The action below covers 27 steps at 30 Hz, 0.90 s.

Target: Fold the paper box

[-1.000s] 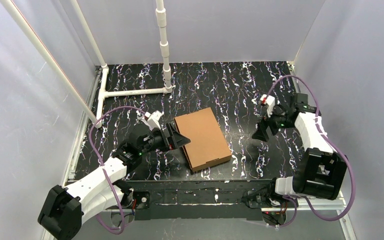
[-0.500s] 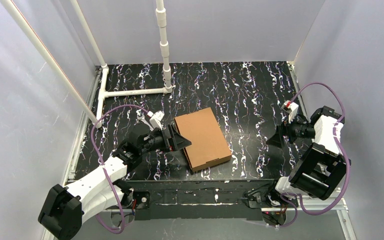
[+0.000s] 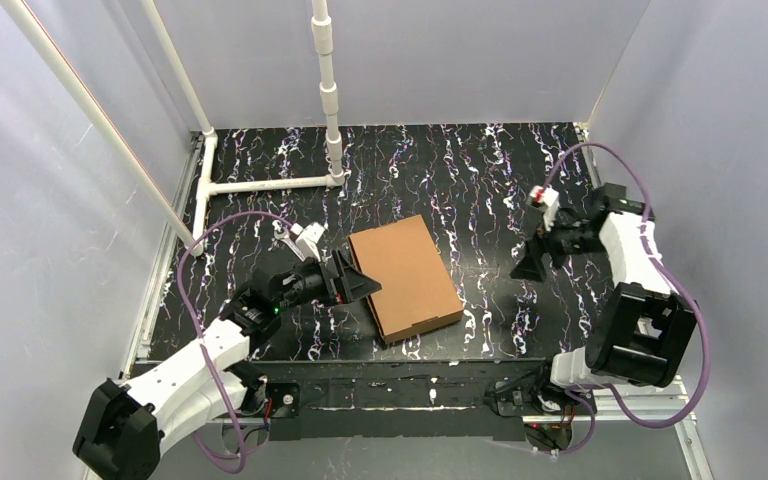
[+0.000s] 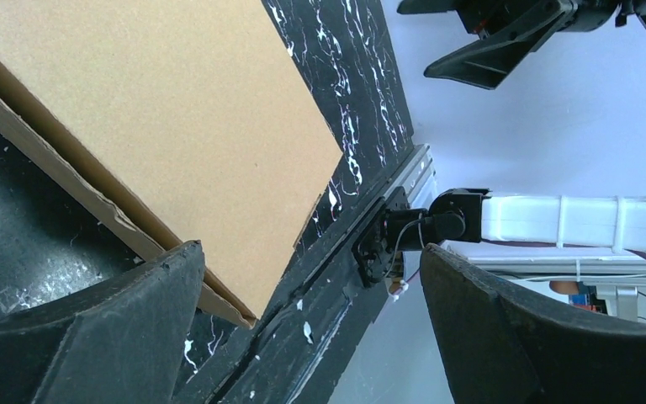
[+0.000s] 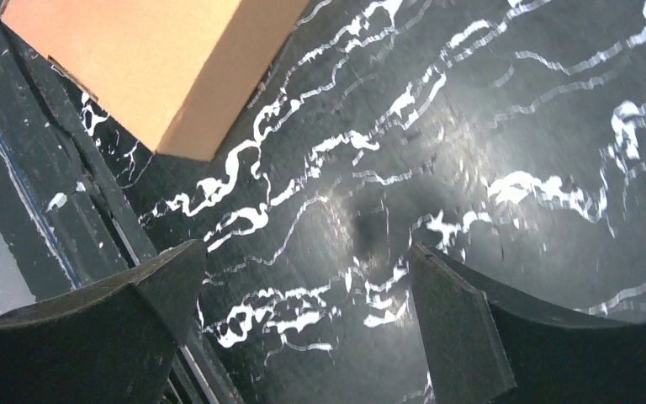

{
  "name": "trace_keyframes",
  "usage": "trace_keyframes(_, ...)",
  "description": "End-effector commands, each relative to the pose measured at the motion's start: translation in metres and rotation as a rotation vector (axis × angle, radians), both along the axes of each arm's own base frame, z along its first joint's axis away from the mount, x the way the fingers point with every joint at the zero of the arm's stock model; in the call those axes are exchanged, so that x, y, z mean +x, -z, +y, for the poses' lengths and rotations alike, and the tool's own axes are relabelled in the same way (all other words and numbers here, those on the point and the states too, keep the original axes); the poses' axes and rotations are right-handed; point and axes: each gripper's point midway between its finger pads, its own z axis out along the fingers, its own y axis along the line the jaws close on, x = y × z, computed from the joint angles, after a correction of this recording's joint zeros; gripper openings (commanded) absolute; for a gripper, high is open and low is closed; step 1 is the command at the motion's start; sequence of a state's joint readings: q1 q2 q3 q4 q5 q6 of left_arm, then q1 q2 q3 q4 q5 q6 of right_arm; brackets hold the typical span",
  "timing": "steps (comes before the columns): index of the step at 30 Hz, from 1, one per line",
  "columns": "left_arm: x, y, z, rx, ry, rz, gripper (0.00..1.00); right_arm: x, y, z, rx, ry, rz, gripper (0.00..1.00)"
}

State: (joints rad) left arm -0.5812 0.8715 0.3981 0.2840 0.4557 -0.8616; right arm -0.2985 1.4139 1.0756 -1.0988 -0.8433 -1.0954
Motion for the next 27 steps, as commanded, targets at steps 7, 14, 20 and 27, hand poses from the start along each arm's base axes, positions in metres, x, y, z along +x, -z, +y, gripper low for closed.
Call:
trace_keyframes(7,-0.013,-0.002,0.015,-0.102,-0.095,0.039,0.98,0.036,0.005,0.06,0.026,-0.016,-0.008,0.98)
trace_keyframes(14,-0.003,0.024,0.04,-0.074,-0.307,0.16,0.98,0.044,0.024,0.103,0.138,0.041,0.104,0.98)
trace_keyframes(20,0.001,0.045,0.049,0.127,-0.364,0.297,0.98,0.043,0.034,0.131,0.154,0.113,0.159,0.98)
trace_keyframes(27,0.019,0.058,0.029,0.22,-0.344,0.34,0.97,0.032,0.053,0.154,0.151,0.089,0.241,0.94)
